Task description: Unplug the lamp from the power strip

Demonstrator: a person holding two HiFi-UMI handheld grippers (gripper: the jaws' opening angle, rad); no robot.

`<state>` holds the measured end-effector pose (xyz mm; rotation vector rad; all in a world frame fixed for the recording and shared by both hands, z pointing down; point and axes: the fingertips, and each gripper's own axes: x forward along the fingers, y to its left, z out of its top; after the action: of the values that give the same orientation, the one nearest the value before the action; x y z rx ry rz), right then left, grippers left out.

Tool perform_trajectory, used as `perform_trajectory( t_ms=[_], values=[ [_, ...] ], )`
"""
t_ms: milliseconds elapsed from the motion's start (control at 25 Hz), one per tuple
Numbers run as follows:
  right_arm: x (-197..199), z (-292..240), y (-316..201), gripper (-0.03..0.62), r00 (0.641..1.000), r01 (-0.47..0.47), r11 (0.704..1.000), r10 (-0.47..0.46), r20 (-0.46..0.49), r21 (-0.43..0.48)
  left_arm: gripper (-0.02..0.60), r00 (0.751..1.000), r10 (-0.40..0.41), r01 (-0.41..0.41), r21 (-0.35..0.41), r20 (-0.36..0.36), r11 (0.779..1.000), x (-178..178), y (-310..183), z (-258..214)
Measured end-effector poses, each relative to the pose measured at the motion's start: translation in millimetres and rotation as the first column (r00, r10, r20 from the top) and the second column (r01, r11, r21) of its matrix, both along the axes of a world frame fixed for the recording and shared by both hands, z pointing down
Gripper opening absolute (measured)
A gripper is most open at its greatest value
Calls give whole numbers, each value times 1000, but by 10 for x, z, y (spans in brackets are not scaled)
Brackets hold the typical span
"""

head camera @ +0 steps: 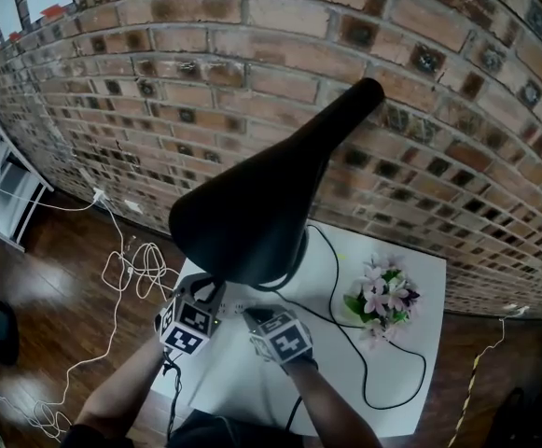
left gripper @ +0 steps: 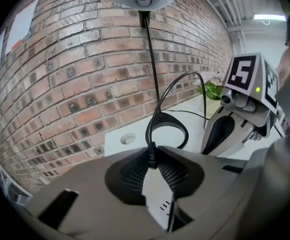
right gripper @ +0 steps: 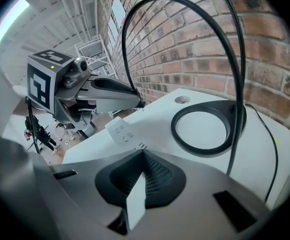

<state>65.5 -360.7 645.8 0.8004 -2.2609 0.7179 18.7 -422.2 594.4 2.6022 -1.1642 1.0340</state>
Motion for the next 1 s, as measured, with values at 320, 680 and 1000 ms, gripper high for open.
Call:
perform_trajectory(
  t_ms=[320, 680, 1000],
  values=[
    [-71, -353, 35, 8, 993, -54, 999, 54, 104, -2, 94, 999, -39, 39, -16, -14, 999, -85, -132, 97],
    [-110, -466, 61, 8, 986, -59, 998, 62, 156, -21, 170, 1000, -11, 10, -55, -19, 998, -44, -245, 231],
    [-136, -442, -4, 8, 981, -66, 997, 69, 179, -26, 170, 1000, -24, 23, -47, -16, 999, -104, -308, 221]
  ],
)
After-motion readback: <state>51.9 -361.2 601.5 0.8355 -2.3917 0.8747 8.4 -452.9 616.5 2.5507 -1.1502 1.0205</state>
